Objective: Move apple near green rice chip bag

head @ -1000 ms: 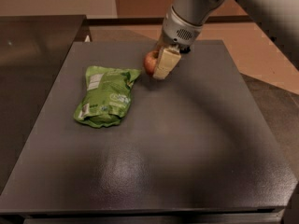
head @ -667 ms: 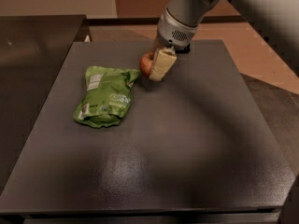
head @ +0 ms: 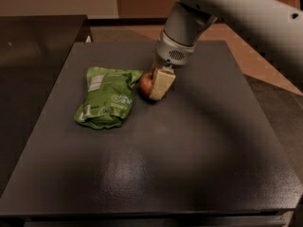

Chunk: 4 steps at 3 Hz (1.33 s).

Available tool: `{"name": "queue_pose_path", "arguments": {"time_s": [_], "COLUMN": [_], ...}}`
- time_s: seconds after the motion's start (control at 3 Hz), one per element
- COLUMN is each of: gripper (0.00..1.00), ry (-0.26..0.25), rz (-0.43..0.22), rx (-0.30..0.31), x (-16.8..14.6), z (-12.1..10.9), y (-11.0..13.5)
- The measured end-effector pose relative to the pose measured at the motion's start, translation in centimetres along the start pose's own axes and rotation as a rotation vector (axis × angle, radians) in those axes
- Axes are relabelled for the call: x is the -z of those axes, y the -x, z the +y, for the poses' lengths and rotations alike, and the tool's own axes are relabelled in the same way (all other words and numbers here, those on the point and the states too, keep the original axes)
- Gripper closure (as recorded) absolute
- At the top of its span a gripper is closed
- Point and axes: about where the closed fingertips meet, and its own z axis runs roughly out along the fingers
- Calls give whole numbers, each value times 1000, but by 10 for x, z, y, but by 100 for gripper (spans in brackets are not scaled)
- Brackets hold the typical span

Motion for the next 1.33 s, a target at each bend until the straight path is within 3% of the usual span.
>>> {"name": "queue_pose_path", "arguments": {"time_s": [0.33, 1.33], "gripper": [83, 13], "ry": [3, 5], "rz": [-8, -8], "rx": [-15, -11], "x": [-5, -9], "z": [4, 4], "y": [-4, -2]}}
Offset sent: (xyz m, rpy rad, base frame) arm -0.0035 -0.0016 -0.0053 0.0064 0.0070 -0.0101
